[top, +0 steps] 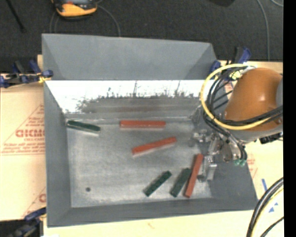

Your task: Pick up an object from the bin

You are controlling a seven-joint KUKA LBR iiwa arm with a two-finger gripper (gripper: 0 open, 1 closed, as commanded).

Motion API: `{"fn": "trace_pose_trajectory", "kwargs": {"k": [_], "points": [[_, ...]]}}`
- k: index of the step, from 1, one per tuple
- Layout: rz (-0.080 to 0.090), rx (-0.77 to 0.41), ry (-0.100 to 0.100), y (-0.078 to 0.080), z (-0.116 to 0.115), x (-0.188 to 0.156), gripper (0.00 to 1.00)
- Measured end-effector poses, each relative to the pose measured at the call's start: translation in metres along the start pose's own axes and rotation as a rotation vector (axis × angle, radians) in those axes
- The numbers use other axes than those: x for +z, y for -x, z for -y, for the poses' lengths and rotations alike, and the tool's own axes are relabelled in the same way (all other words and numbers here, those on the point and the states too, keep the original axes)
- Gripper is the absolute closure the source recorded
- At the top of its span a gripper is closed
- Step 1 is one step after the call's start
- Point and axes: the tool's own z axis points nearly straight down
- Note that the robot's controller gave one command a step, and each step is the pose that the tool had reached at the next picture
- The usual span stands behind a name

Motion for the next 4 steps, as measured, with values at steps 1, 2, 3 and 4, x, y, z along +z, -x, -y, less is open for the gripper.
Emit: {"fn": "trace_pose_trajectory", "kwargs": {"k": [1, 2, 3, 4], "points": [[0.002, -0.133, 0.0, -0.008, -0.024, 0.044, 0.0], [-0.003, -0.441, 0.002, -0.02, -0.059, 0.057, 0.0], [0.0, -0.511, 0.002, -0.016, -0.07, 0.053, 0.0], [0.002, -0.739, 0.0, -0.001, -0.062, 0.099, 0.0]]}}
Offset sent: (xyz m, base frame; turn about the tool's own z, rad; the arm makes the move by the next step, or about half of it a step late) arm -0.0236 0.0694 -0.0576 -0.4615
